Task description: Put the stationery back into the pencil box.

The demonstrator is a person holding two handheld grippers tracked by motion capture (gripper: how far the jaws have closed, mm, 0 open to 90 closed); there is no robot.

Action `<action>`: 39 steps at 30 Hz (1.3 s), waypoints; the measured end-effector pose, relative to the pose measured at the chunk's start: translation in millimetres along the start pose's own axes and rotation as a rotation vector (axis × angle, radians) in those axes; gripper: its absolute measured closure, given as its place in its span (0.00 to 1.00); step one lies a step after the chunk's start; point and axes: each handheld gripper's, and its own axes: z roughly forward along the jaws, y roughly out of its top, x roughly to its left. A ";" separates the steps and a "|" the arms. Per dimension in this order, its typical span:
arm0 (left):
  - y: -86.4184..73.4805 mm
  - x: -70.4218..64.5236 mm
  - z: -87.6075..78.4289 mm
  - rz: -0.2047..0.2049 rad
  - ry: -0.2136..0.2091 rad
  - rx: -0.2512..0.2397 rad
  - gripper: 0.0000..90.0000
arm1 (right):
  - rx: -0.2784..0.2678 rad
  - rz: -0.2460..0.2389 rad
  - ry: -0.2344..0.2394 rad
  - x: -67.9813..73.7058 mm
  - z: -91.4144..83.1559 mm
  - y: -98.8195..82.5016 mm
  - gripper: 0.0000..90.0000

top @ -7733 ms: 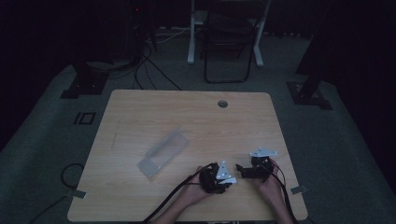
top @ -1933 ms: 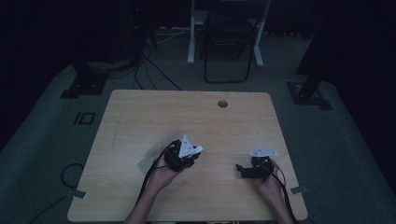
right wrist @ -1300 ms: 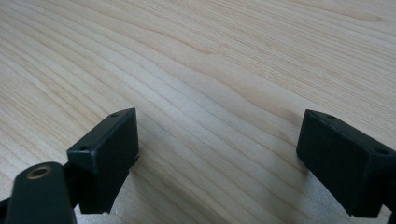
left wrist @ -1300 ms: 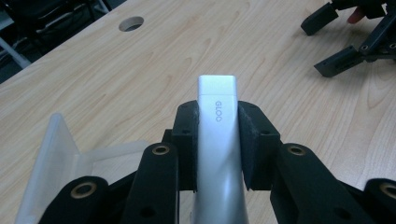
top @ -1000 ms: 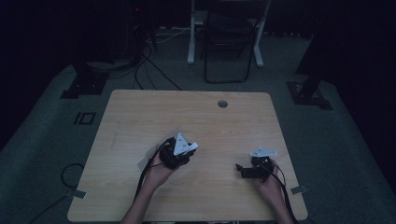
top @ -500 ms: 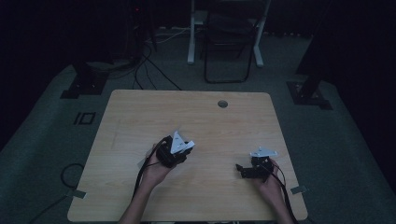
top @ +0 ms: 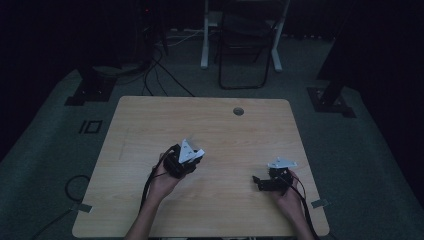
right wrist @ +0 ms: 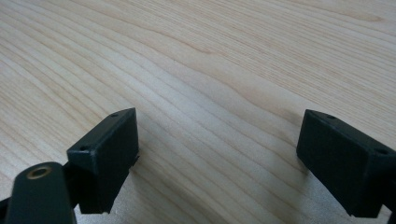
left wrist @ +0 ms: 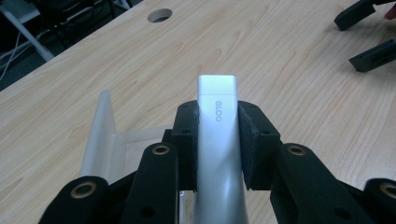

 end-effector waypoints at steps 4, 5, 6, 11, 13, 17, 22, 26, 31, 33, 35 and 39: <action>-1.4 3.2 -1.2 -0.002 0.011 0.000 0.79 | 0.000 -0.001 0.000 0.0 0.0 0.0 0.14; -1.9 4.1 -1.4 -0.005 0.013 0.000 0.79 | 0.000 -0.001 0.000 0.0 0.0 0.0 0.14; -2.4 5.2 -1.8 -0.005 0.016 0.003 0.79 | 0.000 -0.002 0.000 -0.1 0.0 0.0 0.14; -5.3 9.5 -3.2 -0.011 0.028 0.009 0.79 | 0.000 -0.001 0.000 0.0 0.0 0.0 0.14; -6.6 11.4 -3.4 -0.013 0.034 0.010 0.79 | 0.000 -0.001 0.000 0.0 0.0 0.0 0.14; -10.4 14.6 -3.5 -0.024 0.045 0.015 0.79 | 0.000 -0.001 0.000 -0.1 0.0 0.0 0.14; -15.5 16.4 -2.0 -0.031 0.055 0.027 0.79 | 0.000 -0.001 0.000 0.0 0.0 0.0 0.14; -17.7 17.0 -0.2 -0.031 0.066 0.033 0.79 | 0.000 -0.001 0.000 0.0 0.0 0.0 0.14; -22.0 18.6 3.5 -0.036 0.077 0.046 0.79 | 0.000 -0.001 0.000 0.0 0.0 0.0 0.14; -23.8 18.8 4.9 -0.040 0.078 0.049 0.79 | 0.000 -0.001 0.000 0.0 0.0 0.0 0.14; -25.5 19.4 5.9 -0.044 0.077 0.050 0.79 | 0.000 -0.001 0.000 0.0 0.0 0.0 0.14; -28.8 20.5 8.0 -0.045 0.078 0.057 0.79 | 0.000 -0.001 0.000 0.0 0.0 0.0 0.14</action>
